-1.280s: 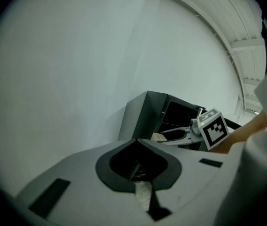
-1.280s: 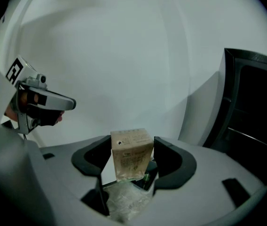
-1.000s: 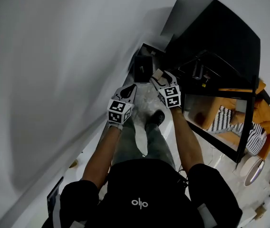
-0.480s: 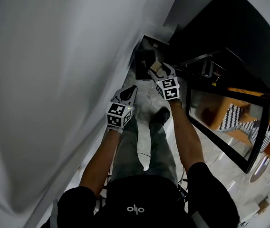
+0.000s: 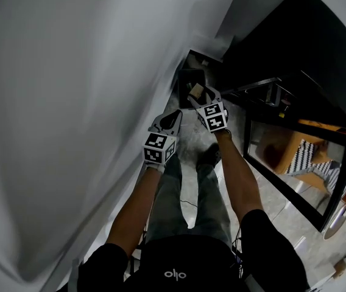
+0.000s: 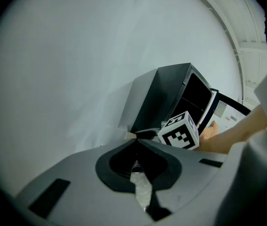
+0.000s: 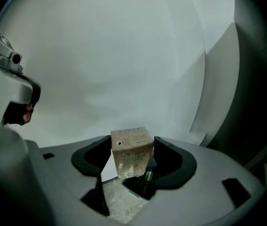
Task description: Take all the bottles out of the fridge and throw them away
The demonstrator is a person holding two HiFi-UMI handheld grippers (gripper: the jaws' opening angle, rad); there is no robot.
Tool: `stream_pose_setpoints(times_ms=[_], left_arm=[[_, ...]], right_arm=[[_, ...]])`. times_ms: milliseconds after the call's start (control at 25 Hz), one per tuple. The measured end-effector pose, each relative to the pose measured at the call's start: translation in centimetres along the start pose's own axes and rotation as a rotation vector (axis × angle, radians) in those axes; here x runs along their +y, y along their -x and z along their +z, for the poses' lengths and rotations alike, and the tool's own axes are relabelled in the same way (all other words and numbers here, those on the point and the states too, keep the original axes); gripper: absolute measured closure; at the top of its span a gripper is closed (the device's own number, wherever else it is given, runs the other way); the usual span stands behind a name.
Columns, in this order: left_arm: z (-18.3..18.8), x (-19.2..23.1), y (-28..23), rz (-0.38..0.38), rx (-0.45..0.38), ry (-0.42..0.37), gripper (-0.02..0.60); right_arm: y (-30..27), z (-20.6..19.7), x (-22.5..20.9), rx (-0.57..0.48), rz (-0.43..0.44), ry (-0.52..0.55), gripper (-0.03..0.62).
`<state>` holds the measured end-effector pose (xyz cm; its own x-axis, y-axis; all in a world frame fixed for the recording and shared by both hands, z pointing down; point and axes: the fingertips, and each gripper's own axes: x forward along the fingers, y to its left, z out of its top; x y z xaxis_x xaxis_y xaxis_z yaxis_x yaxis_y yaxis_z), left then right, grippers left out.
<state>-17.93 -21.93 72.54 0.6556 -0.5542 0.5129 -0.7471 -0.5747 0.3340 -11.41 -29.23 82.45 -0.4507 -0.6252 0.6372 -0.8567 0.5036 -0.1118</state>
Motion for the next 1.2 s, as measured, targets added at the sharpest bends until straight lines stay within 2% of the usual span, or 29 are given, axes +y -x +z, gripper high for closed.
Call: stream_pose_setpoints(times_ms=[280,520,720,920,1000,1200], left_arm=[[-0.2,2.1,-3.6,0.012,-0.012,0.034,0.581],[-1.3,2.1,-3.6,0.02,-0.015,0.046,0.581],[-1.8,1.4,-2.3,0.035,-0.007,0.065,0.581],[0.4,-0.3,0.0,0.051,-0.024,0.072,0.581],[1.7,-1.5,1.0,0.046,-0.035,0.069,0.581],[5.5,-5.6,3.2,0.004,-0.056,0.027,0.581]], right_arm=[[-3.1,-2.2,0.3,0.034,0.031,0.028,0.301],[-3.7,-1.9,0.9,0.017,0.062,0.049,0.299],[-0.6,-1.2,0.3,-0.018,0.029,0.01,0.299],[6.2,0.1,0.9,-0.062,-0.001,-0.046,0.304],[9.4,0.6,1.6,-0.079,-0.014,-0.071,0.334],[18.0,2.4,1.8,-0.136,-0.117,-0.138,0.5]])
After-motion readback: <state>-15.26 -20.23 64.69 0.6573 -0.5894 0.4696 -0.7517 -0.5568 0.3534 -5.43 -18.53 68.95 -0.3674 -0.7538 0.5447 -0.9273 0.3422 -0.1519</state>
